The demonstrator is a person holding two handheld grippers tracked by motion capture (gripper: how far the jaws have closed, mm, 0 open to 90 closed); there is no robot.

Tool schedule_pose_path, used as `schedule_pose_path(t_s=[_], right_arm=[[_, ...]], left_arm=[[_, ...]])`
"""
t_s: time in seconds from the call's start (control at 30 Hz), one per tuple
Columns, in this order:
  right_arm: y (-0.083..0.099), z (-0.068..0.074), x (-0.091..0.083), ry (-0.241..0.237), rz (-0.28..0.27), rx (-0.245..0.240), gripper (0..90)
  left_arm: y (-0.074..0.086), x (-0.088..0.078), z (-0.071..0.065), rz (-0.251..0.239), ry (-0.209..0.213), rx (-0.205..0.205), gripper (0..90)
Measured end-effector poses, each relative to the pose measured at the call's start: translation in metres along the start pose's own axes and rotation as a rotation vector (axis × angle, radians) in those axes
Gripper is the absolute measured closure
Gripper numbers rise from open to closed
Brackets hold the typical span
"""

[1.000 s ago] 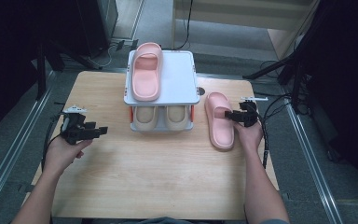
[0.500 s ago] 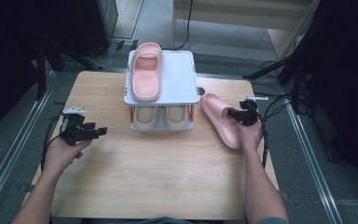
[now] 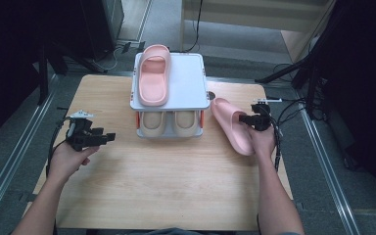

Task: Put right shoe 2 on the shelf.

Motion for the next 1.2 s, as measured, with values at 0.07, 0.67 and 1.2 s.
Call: schedule_pose_path(t_s=[0.07,0.67,1.2], right_arm=[[-0.002,0.001,-0.004,0.004,0.001,0.004,80.4],[-0.066,0.020,-0.046,0.015,-0.016,-0.015,80.0],[-0.130,0.053,-0.086,0.037,-0.030,-0.097,79.7]], left_arm=[[-0.001,0.001,-0.001,-0.001,0.002,0.003,39.2],[-0.007,0.008,-0.006,0.012,0.030,0.015,39.1],[-0.006,0.008,-0.007,0.008,0.040,0.019,39.1]])
Point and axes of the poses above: each handheld gripper's, and its own axes: x roughly forward along the jaws, y roughly out of its underside, z roughly to its left, the point moved 5 cm from there along x, roughly forward along the jaws, and after that the axes turned 1 degree about z, right-handed, at the moved point
